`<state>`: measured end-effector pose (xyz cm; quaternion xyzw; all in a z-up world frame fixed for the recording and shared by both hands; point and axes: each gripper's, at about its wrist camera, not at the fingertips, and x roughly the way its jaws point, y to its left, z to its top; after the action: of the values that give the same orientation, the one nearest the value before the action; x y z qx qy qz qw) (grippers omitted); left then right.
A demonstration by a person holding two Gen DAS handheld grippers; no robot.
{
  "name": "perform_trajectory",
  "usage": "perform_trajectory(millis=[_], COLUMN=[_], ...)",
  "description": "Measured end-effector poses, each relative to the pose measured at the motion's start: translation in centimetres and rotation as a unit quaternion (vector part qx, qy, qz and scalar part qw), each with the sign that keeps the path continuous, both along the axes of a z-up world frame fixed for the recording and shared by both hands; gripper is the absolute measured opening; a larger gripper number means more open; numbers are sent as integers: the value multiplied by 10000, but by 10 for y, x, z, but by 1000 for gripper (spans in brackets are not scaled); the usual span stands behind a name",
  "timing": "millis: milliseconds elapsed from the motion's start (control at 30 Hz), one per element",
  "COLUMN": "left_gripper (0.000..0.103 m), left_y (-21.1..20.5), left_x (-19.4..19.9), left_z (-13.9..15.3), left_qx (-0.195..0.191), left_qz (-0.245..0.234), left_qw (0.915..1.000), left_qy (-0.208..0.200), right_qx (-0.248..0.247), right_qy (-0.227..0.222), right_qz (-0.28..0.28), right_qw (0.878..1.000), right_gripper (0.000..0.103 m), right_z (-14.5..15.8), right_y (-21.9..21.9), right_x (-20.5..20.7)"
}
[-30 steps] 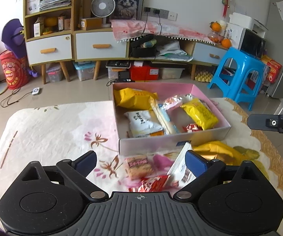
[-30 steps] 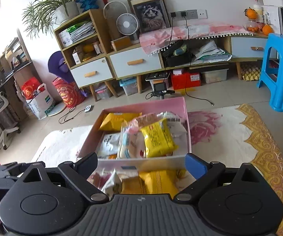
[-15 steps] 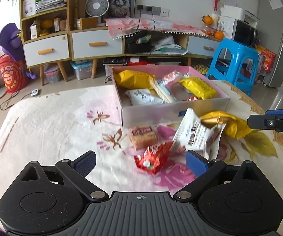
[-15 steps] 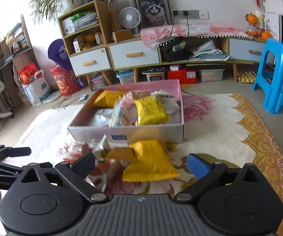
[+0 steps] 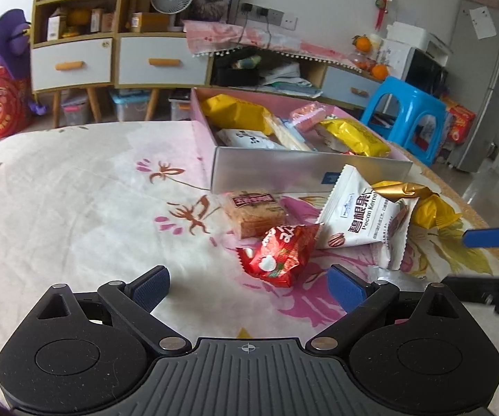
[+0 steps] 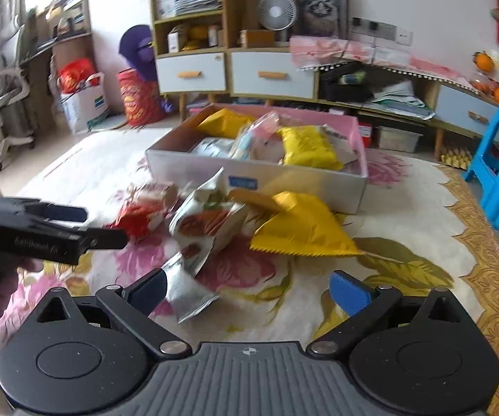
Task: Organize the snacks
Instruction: 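Move both grippers back toward the snack pile, then grasp the red candy with the left gripper while the right grasps a silver packet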
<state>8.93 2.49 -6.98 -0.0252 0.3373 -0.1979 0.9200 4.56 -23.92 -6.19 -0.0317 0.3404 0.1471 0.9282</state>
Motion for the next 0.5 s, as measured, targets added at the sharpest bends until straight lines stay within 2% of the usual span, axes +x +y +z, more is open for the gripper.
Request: perform_trajectory(millis=[167, 267, 433, 500], left_gripper=[97, 92, 69, 64], left_y=[-6, -11, -17, -17], left_x=[3, 5, 8, 8], left_z=[2, 3, -2, -4], left_qx=[-99, -112, 12, 27], left_qz=[-265, -422, -507, -485], left_qw=[9994, 9986, 9983, 9983], left_qy=[-211, -297, -270, -318], right_qx=[-204, -287, -428, -449], right_qy=[53, 63, 58, 90], right_qz=[289, 477, 736, 807], right_qw=[9994, 9984, 9964, 9957], right_gripper=[93, 93, 92, 92], right_z=[-9, -12, -17, -18], right_y=[12, 19, 30, 34], right_x=[-2, -5, -7, -6])
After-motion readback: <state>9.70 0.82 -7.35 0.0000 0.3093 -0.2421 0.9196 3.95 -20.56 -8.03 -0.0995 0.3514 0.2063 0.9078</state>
